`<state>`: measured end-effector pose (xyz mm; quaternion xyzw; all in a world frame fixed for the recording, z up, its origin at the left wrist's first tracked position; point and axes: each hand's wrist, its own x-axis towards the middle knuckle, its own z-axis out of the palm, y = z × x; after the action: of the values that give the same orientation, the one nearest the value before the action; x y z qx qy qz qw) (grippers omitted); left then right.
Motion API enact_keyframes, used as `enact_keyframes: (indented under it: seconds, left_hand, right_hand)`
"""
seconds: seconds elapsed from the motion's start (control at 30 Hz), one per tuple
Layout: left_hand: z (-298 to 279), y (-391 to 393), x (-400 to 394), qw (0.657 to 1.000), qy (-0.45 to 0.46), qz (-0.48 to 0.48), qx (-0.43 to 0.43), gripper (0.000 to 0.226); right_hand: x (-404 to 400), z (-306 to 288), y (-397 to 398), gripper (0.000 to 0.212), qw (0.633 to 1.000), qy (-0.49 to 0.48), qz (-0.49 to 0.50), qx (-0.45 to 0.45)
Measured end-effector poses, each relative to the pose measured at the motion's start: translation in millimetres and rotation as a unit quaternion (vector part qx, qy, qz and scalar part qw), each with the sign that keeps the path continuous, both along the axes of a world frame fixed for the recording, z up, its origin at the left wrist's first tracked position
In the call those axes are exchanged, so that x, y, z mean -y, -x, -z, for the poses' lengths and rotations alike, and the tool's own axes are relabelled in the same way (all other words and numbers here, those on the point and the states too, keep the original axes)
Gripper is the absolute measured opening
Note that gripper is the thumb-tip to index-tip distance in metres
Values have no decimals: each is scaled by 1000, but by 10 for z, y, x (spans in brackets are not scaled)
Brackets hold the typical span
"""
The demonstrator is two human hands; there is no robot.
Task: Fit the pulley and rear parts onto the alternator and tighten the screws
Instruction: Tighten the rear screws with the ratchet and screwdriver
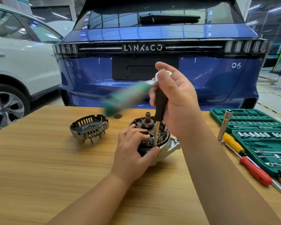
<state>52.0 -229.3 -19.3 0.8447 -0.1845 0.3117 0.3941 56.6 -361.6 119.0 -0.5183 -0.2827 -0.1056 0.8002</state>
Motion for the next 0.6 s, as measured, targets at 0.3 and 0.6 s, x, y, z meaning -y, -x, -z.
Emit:
enact_keyframes:
  seconds: [0.3,0.6]
  left_hand:
    - [-2,11,23,1000,-1,-5,2,50]
    - [2,11,26,1000,14,-4,-7,47]
  right_hand:
    - [96,8,-9,39,997,19,-64,-39]
    - [-23,108,-34,44,993,-12,-82,84]
